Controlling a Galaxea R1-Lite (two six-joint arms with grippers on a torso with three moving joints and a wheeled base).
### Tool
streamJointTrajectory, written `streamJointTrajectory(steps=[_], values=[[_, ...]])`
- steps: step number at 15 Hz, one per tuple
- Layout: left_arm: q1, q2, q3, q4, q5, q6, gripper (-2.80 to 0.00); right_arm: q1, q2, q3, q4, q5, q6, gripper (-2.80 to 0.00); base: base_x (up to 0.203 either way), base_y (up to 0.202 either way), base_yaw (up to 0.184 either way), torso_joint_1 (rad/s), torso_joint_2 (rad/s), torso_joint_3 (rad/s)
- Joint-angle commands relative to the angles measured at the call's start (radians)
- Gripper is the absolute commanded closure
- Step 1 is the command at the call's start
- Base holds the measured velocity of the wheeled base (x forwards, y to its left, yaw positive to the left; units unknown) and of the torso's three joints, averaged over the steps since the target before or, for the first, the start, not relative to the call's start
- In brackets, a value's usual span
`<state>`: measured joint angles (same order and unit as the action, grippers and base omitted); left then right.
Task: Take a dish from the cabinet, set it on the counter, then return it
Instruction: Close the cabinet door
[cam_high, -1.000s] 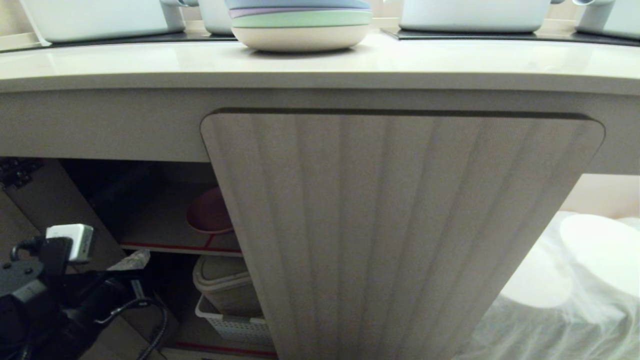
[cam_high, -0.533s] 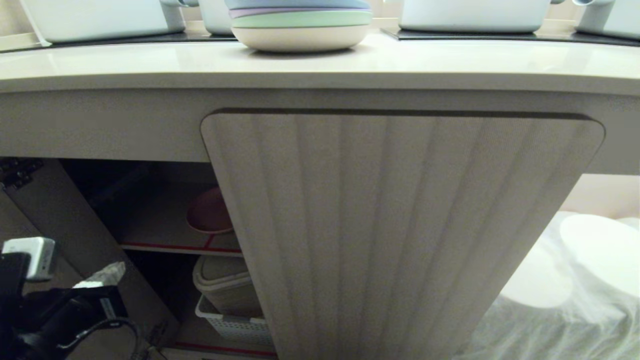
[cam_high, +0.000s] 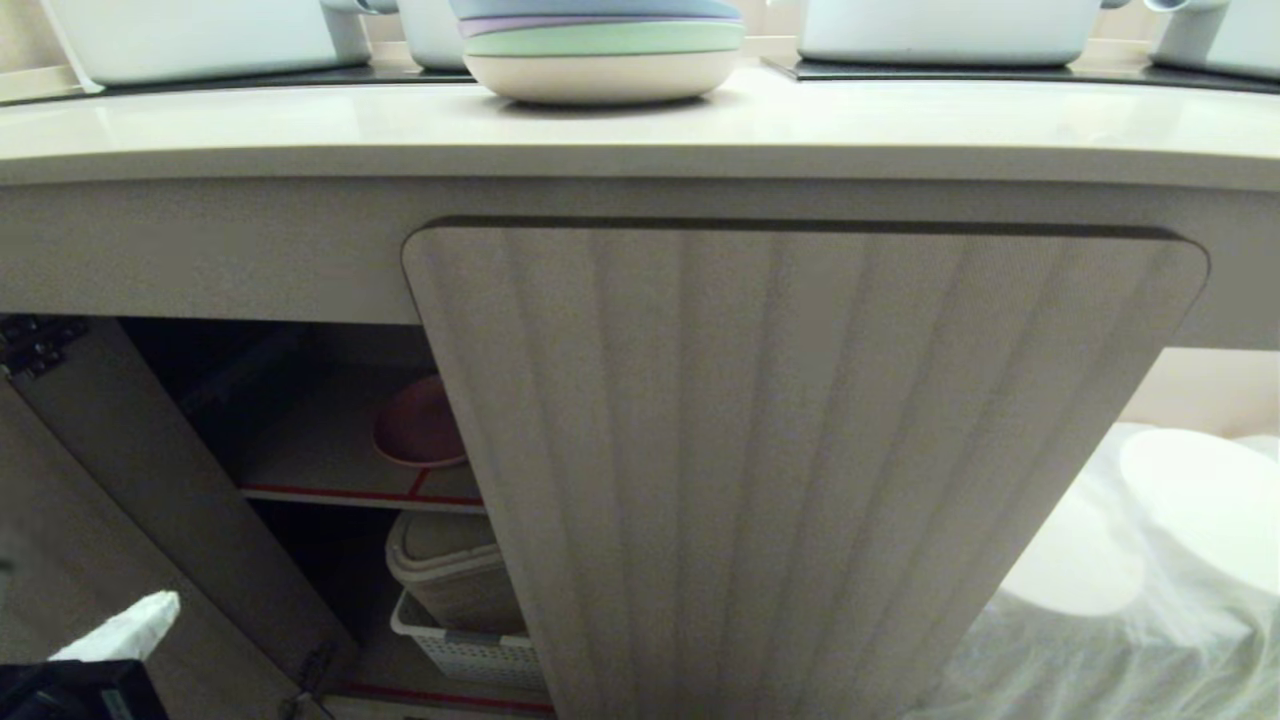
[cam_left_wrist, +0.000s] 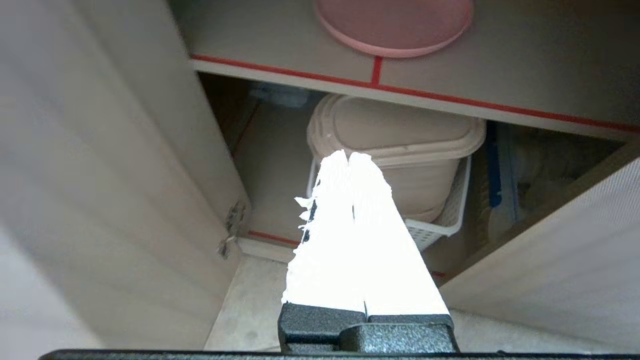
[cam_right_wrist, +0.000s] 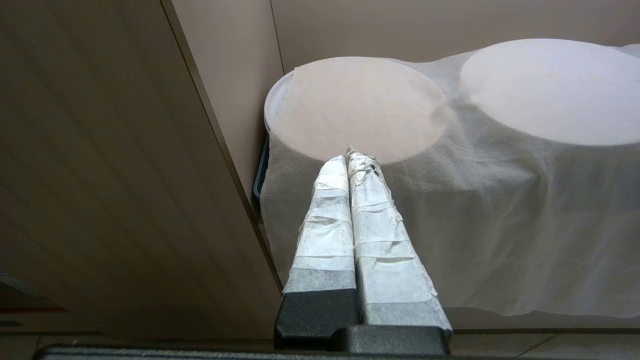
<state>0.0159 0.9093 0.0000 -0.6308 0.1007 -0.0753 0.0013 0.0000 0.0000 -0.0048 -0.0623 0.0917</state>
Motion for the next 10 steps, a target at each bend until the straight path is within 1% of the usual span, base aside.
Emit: streamJointTrajectory(steps=[1, 3, 5, 7, 10], values=[[0.023, -0.124, 0.0, 0.07, -0.002, 0.0, 0.0, 0.0, 0.0, 0.0, 0.0, -0.001, 0.0, 0.0, 0.0, 0.0, 0.0, 0.0, 0.0, 0.0], [0.061, -0.204, 0.0, 0.175, -0.037, 0.001, 0.0, 0.0, 0.0, 0.0, 0.0, -0.001, 0.0, 0.0, 0.0, 0.0, 0.0, 0.0, 0.0, 0.0], [0.071, -0.283, 0.0, 0.254, -0.068, 0.002, 0.0, 0.0, 0.0, 0.0, 0.0, -0.001, 0.0, 0.0, 0.0, 0.0, 0.0, 0.0, 0.0, 0.0], [0.061, -0.375, 0.0, 0.323, -0.076, 0.001, 0.0, 0.0, 0.0, 0.0, 0.0, -0.001, 0.0, 0.0, 0.0, 0.0, 0.0, 0.0, 0.0, 0.0], [0.044, -0.539, 0.0, 0.46, -0.077, 0.004, 0.0, 0.0, 0.0, 0.0, 0.0, -0.001, 0.0, 0.0, 0.0, 0.0, 0.0, 0.0, 0.0, 0.0]])
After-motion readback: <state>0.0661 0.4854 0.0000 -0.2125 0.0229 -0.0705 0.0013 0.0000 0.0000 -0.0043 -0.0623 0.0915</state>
